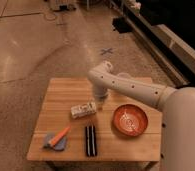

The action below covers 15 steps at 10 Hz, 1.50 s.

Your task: Place the bottle in the ceramic bowl

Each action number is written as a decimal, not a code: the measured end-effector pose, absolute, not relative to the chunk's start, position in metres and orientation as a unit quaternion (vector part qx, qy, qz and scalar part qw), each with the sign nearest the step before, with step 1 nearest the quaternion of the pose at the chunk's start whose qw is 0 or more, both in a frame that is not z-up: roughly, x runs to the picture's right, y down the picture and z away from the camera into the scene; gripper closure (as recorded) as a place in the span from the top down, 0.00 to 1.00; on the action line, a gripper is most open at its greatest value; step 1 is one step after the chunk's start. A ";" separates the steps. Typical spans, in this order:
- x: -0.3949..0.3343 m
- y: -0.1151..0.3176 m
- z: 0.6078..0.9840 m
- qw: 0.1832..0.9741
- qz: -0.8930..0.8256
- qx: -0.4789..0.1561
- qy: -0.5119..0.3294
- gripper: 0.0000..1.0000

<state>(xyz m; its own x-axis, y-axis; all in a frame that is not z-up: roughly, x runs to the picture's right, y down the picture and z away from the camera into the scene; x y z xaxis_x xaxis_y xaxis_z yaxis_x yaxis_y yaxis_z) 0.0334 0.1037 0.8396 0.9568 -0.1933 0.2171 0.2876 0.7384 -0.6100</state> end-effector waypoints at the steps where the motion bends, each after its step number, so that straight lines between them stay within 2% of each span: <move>1: 0.039 0.104 0.838 0.929 -0.128 -0.339 -0.070 0.47; 3: 0.034 0.103 0.841 0.928 -0.129 -0.339 -0.083 0.70; 5: 0.021 0.102 0.846 0.926 -0.130 -0.342 -0.098 0.80; 15: -0.029 0.122 0.879 0.905 -0.193 -0.354 -0.134 0.80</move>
<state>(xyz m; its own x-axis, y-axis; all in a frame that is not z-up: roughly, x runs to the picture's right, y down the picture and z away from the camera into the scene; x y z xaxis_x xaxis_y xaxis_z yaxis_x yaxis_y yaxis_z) -0.0292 0.1221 0.8788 0.8898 -0.2545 0.3789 0.4439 0.6756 -0.5886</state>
